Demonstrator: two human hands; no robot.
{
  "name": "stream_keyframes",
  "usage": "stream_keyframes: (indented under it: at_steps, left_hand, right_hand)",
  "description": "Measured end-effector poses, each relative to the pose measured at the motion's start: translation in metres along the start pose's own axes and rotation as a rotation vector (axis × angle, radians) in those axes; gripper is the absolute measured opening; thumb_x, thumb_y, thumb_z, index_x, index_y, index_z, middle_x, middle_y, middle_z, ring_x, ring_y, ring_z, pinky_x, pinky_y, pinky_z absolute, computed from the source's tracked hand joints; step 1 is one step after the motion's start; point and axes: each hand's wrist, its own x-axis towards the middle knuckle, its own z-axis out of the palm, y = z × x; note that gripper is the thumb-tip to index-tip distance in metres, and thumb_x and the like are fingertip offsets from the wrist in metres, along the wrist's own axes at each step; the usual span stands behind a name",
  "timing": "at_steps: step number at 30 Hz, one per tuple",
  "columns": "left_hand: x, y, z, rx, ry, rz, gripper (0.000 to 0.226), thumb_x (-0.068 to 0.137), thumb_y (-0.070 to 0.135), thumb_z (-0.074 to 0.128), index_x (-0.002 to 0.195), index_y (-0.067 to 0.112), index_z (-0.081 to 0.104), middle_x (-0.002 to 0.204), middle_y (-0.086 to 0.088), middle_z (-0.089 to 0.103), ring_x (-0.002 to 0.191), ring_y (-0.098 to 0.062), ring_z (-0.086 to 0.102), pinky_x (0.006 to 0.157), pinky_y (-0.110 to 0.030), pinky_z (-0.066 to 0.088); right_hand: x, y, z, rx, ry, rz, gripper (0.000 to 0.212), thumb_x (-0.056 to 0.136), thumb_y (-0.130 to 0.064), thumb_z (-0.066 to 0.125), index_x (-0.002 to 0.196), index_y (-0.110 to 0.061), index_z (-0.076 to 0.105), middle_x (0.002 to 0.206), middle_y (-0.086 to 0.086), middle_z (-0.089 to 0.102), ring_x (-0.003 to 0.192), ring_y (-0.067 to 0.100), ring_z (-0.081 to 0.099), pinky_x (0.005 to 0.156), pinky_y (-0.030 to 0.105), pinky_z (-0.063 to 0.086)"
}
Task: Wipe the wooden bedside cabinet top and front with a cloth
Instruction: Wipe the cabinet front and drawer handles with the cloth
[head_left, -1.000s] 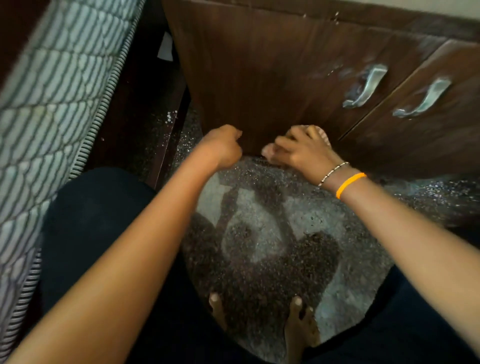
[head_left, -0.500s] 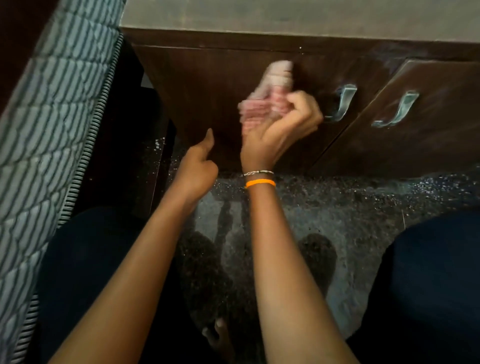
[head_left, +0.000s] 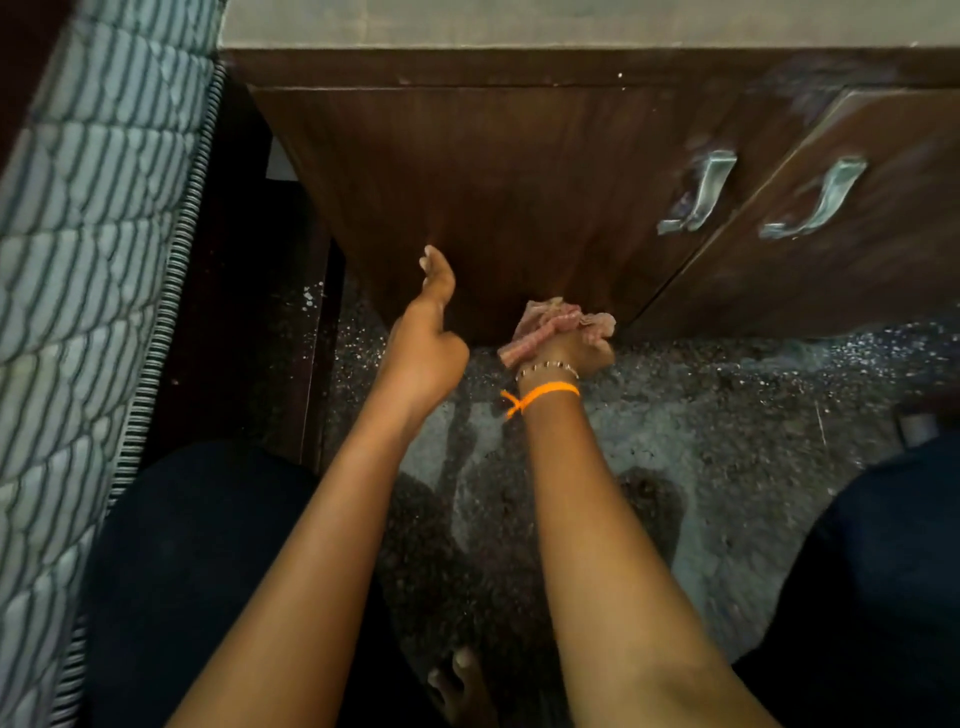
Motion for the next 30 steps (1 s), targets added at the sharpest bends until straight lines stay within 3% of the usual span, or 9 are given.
stream_keyframes:
  at_steps: [3, 6, 10, 13, 18, 21, 24, 26, 30]
  left_hand:
    - [0.001, 0.0, -0.002, 0.037, 0.012, 0.012, 0.088, 0.075, -0.018, 0.027, 0.147, 0.026, 0.004, 0.156, -0.006, 0.005, 0.142, -0.017, 0.014, 0.097, -0.016, 0.035]
    - [-0.001, 0.003, -0.003, 0.089, 0.017, 0.005, 0.088, 0.075, -0.016, 0.029, 0.147, 0.028, 0.004, 0.156, -0.009, 0.008, 0.14, -0.028, 0.022, 0.102, -0.047, 0.04]
    - [-0.004, 0.006, -0.001, 0.161, 0.0, -0.024, 0.089, 0.077, -0.014, 0.031, 0.147, 0.032, 0.001, 0.156, -0.006, 0.01, 0.124, -0.048, 0.039, 0.067, -0.041, 0.05]
    - [-0.003, 0.008, 0.0, 0.148, -0.001, -0.006, 0.089, 0.076, -0.015, 0.032, 0.147, 0.029, -0.001, 0.156, -0.006, 0.007, 0.132, -0.042, 0.033, 0.093, -0.048, 0.044]
    - [-0.008, 0.013, -0.001, 0.188, 0.003, -0.049, 0.086, 0.083, -0.013, 0.032, 0.147, 0.033, -0.003, 0.156, -0.007, 0.008, 0.098, -0.03, 0.061, 0.054, -0.029, 0.038]
    - [-0.009, 0.016, -0.001, 0.246, 0.016, -0.046, 0.086, 0.082, -0.011, 0.033, 0.146, 0.032, -0.004, 0.157, -0.008, 0.006, 0.133, -0.032, 0.037, 0.083, -0.036, 0.049]
    - [-0.007, 0.017, 0.0, 0.285, 0.013, -0.035, 0.087, 0.079, -0.011, 0.034, 0.147, 0.028, -0.004, 0.156, -0.008, 0.006, 0.139, -0.028, 0.027, 0.106, -0.041, 0.037]
    - [-0.007, 0.019, 0.001, 0.296, 0.013, -0.043, 0.086, 0.08, -0.011, 0.035, 0.147, 0.026, -0.005, 0.157, -0.006, 0.004, 0.141, -0.027, 0.021, 0.11, -0.041, 0.032]
    - [-0.012, 0.024, 0.001, 0.272, 0.006, -0.092, 0.085, 0.084, -0.01, 0.034, 0.146, 0.028, -0.01, 0.157, 0.0, 0.005, 0.136, -0.037, 0.03, 0.094, -0.044, 0.045]
  right_hand:
    - [-0.021, -0.011, -0.029, 0.106, 0.034, -0.168, 0.028, 0.088, 0.008, 0.041, 0.088, -0.019, 0.041, 0.1, 0.013, 0.052, 0.087, 0.025, 0.054, 0.084, 0.042, 0.05]
    - [-0.045, -0.042, -0.049, 0.111, -0.022, -0.547, 0.029, 0.079, 0.003, 0.05, 0.103, -0.013, 0.045, 0.101, 0.013, 0.05, 0.088, 0.019, 0.049, 0.079, 0.028, 0.042]
    - [-0.072, -0.106, -0.04, 0.028, -0.143, -1.125, 0.032, 0.07, 0.012, 0.056, 0.101, 0.006, 0.062, 0.095, 0.018, 0.049, 0.088, 0.021, 0.051, 0.082, 0.02, 0.044]
    - [-0.079, -0.123, -0.023, -0.337, -0.275, -1.503, 0.031, 0.078, -0.003, 0.053, 0.106, -0.008, 0.066, 0.101, 0.012, 0.054, 0.085, 0.025, 0.052, 0.075, 0.033, 0.049]
    - [-0.055, -0.138, -0.034, -0.157, -0.109, -1.185, 0.033, 0.068, 0.008, 0.052, 0.099, 0.001, 0.065, 0.096, 0.015, 0.05, 0.093, 0.024, 0.056, 0.086, 0.026, 0.048]
    - [-0.066, -0.141, -0.031, -0.115, -0.108, -1.079, 0.032, 0.067, 0.01, 0.052, 0.096, 0.003, 0.063, 0.094, 0.011, 0.047, 0.095, 0.021, 0.055, 0.089, 0.012, 0.039]
    - [-0.079, -0.133, -0.026, -0.388, -0.261, -1.376, 0.033, 0.073, -0.002, 0.053, 0.104, -0.007, 0.065, 0.106, 0.01, 0.049, 0.094, 0.024, 0.053, 0.081, 0.029, 0.046]
    - [-0.072, -0.131, -0.03, -0.559, -0.295, -1.554, 0.033, 0.078, -0.008, 0.054, 0.109, -0.014, 0.064, 0.114, 0.0, 0.044, 0.092, 0.02, 0.049, 0.078, 0.03, 0.043]
    - [-0.052, -0.15, -0.049, -0.259, -0.202, -1.263, 0.031, 0.071, 0.004, 0.051, 0.098, -0.002, 0.064, 0.099, 0.008, 0.049, 0.101, 0.031, 0.058, 0.091, 0.035, 0.048]
